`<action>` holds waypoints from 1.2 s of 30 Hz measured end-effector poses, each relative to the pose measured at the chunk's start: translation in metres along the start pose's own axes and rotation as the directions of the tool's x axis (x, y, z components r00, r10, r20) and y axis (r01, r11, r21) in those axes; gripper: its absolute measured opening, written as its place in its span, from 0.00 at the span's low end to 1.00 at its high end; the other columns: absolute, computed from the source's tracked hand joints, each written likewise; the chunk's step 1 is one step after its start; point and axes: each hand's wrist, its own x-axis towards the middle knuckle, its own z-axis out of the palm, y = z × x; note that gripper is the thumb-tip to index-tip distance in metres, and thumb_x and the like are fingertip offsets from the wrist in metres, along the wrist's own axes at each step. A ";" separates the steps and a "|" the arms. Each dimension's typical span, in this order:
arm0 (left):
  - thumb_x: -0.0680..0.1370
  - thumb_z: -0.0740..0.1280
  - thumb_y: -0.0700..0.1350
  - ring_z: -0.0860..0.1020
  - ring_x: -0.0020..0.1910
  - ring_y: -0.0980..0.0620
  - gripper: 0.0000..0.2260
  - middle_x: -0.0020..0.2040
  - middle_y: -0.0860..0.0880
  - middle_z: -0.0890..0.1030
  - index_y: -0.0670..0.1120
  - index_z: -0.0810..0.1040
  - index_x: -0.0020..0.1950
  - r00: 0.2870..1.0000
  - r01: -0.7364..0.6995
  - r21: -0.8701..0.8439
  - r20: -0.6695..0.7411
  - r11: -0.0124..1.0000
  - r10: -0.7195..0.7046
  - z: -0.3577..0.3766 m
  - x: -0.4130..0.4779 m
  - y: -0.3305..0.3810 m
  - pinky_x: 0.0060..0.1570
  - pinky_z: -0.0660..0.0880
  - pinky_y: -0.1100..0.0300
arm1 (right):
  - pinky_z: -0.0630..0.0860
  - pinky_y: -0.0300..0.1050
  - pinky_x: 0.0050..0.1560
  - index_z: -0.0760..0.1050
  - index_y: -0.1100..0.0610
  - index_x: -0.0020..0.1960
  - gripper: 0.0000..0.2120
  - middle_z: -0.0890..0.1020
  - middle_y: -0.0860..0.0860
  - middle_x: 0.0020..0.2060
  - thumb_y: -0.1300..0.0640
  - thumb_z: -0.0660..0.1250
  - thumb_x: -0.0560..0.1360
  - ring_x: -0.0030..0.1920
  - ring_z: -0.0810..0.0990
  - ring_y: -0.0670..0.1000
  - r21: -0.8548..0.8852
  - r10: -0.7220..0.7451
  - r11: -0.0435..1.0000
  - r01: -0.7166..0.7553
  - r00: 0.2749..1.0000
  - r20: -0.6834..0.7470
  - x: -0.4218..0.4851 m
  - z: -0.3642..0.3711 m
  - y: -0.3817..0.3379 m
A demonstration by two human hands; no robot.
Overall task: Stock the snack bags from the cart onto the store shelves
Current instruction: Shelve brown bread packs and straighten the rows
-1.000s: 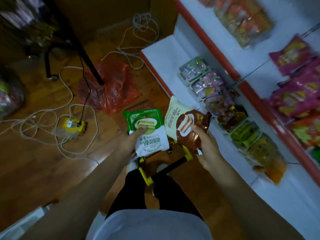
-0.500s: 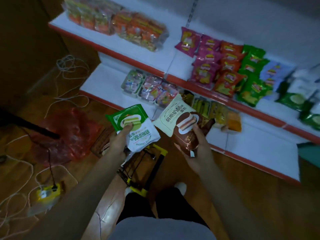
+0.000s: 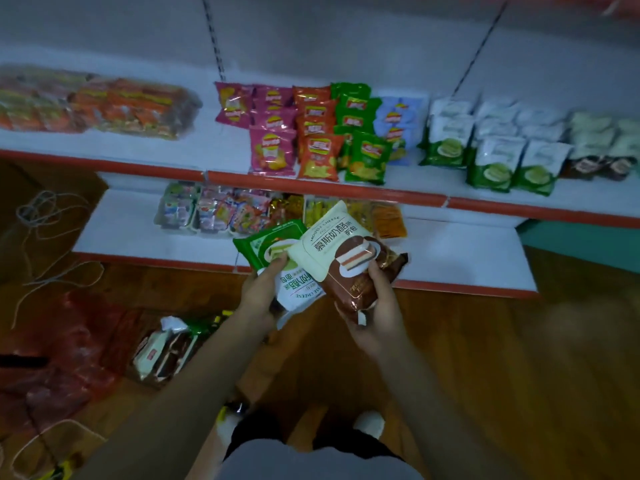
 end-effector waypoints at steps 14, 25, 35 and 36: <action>0.56 0.80 0.52 0.81 0.52 0.35 0.42 0.57 0.36 0.80 0.42 0.71 0.67 0.978 0.001 0.180 0.204 0.984 -0.038 0.203 -0.012 -0.104 0.42 0.79 0.43 | 0.78 0.60 0.55 0.70 0.56 0.68 0.38 0.79 0.59 0.61 0.60 0.78 0.59 0.59 0.79 0.61 -0.163 -0.233 0.958 0.236 0.972 0.037 -0.017 -0.180 -0.168; 0.64 0.78 0.53 0.81 0.52 0.36 0.40 0.57 0.37 0.81 0.43 0.67 0.71 0.948 0.038 0.322 0.288 0.946 -0.136 0.325 0.019 -0.147 0.47 0.78 0.36 | 0.81 0.53 0.42 0.71 0.55 0.68 0.34 0.79 0.58 0.61 0.53 0.76 0.64 0.58 0.80 0.58 0.094 -0.311 0.944 0.317 0.948 -0.073 -0.016 -0.241 -0.247; 0.56 0.81 0.56 0.79 0.56 0.36 0.50 0.63 0.38 0.77 0.46 0.65 0.73 0.917 0.089 0.357 0.336 0.930 -0.216 0.444 0.093 -0.161 0.53 0.76 0.36 | 0.82 0.49 0.41 0.71 0.58 0.68 0.32 0.79 0.60 0.61 0.60 0.74 0.65 0.53 0.83 0.57 0.335 -0.376 0.862 0.380 0.923 -0.079 0.047 -0.230 -0.334; 0.55 0.82 0.58 0.80 0.56 0.37 0.50 0.63 0.39 0.77 0.48 0.65 0.73 0.922 0.085 0.360 0.326 0.929 -0.210 0.455 0.099 -0.162 0.53 0.77 0.37 | 0.82 0.49 0.42 0.71 0.58 0.67 0.28 0.80 0.59 0.60 0.61 0.70 0.68 0.52 0.83 0.56 0.336 -0.370 0.863 0.378 0.925 -0.093 0.053 -0.224 -0.340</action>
